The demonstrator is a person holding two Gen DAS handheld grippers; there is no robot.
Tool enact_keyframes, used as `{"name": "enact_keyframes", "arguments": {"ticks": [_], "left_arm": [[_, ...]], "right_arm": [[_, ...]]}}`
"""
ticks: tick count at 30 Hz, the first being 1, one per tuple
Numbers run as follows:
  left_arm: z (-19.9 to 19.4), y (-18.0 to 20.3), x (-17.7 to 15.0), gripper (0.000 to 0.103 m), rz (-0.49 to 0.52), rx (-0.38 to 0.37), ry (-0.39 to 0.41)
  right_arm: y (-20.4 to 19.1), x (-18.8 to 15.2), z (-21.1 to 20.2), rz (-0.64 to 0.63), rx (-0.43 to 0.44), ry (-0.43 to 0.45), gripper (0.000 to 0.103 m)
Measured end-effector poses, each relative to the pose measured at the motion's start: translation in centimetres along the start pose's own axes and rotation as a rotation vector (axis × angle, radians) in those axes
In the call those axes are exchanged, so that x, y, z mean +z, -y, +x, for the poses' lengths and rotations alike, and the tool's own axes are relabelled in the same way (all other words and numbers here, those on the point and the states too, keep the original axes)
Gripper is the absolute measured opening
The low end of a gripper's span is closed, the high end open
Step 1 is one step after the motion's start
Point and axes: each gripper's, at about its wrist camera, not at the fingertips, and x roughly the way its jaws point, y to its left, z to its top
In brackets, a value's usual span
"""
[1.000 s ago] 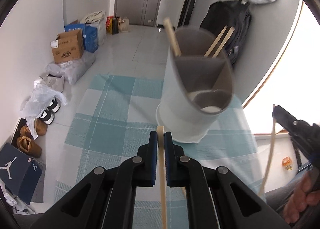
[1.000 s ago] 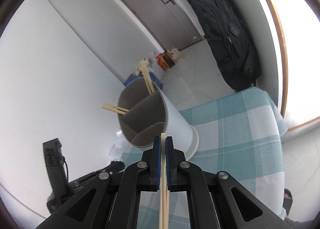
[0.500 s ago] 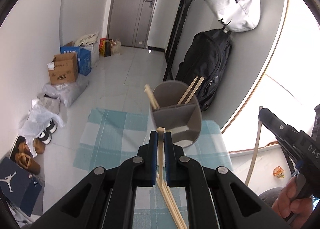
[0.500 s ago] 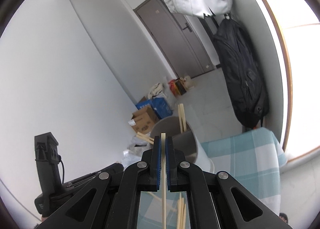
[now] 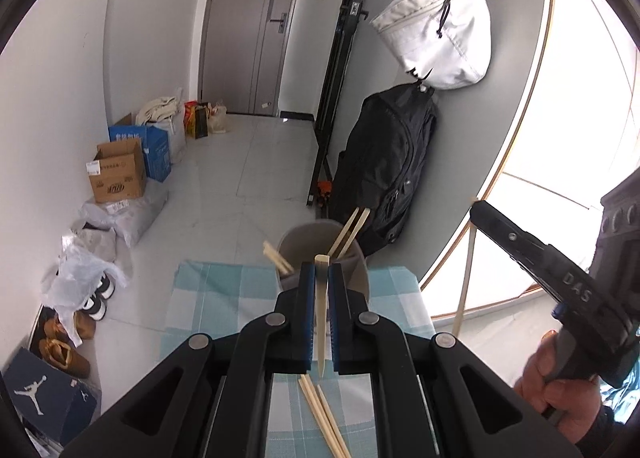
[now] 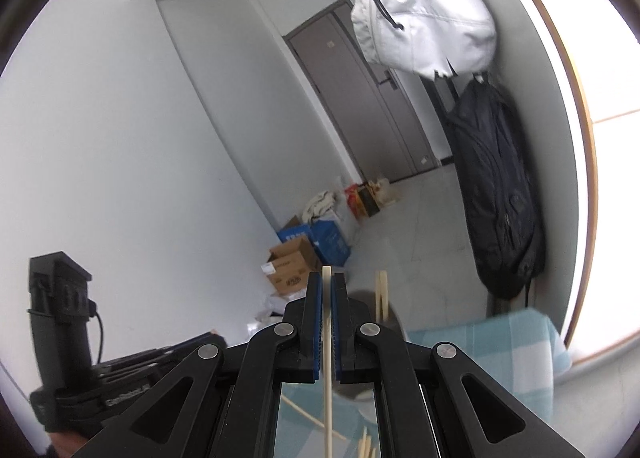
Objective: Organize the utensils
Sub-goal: 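Lift both held chopsticks and carry them above the utensil holder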
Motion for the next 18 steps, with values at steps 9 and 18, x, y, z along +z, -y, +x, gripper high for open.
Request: {"name": "enact_keyframes", "arguments": {"ticks": [9, 18], "left_arm": [[-0.6, 0.0, 3.2, 0.002, -0.018, 0.001, 0.034], [-0.2, -0.8, 7.0, 0.002, -0.067, -0.023, 0.079]], "right_arm": [[-1.1, 3.2, 1.8, -0.056, 0.015, 0.091, 0.003], [-0.8, 6.0, 4.9, -0.066, 0.027, 0.158, 0.003]]}}
